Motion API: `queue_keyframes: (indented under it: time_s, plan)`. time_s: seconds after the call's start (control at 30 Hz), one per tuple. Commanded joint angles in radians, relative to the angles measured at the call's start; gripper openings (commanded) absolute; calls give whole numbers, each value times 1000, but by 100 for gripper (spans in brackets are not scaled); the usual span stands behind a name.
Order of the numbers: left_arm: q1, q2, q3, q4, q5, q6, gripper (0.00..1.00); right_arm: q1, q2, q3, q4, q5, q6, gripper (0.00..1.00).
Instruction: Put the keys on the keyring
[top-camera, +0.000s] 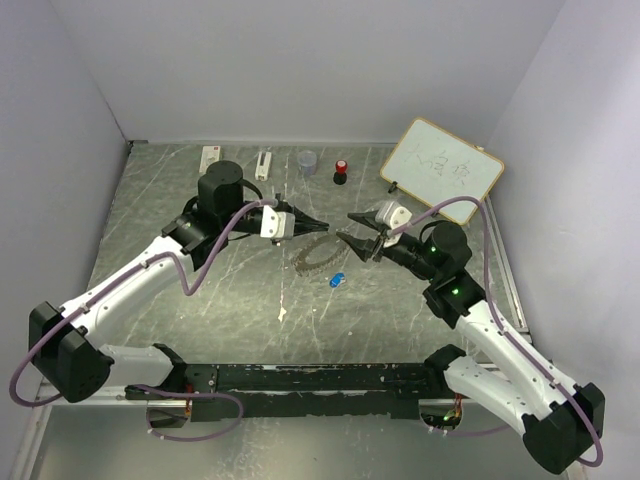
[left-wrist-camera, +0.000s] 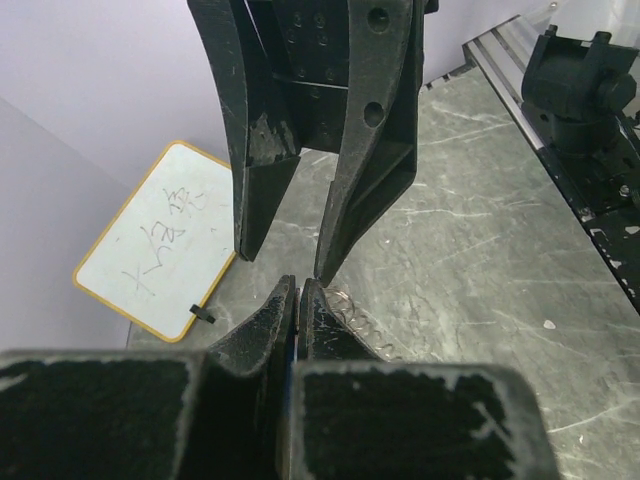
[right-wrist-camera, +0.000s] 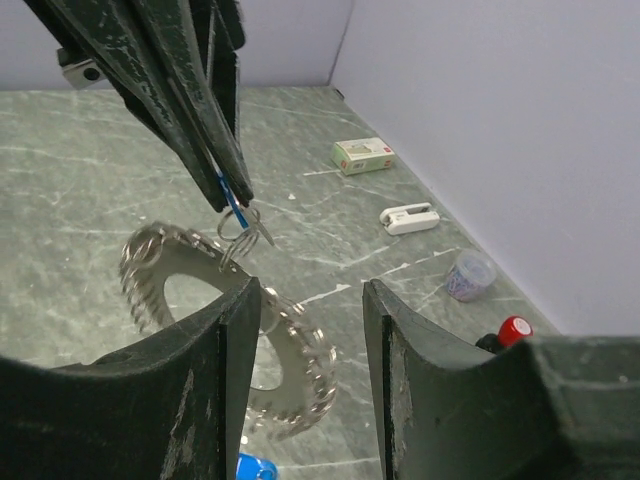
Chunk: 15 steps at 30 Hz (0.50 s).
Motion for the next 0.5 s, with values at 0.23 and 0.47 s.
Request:
queue_keyframes:
  time_s: [0.23, 0.47]
  plan:
    - [15, 23, 55, -3, 45, 24, 7, 0, 38, 5, 16, -92, -21, 45]
    - [15, 24, 50, 12, 33, 11, 7, 0, 13, 1, 5, -96, -8, 44]
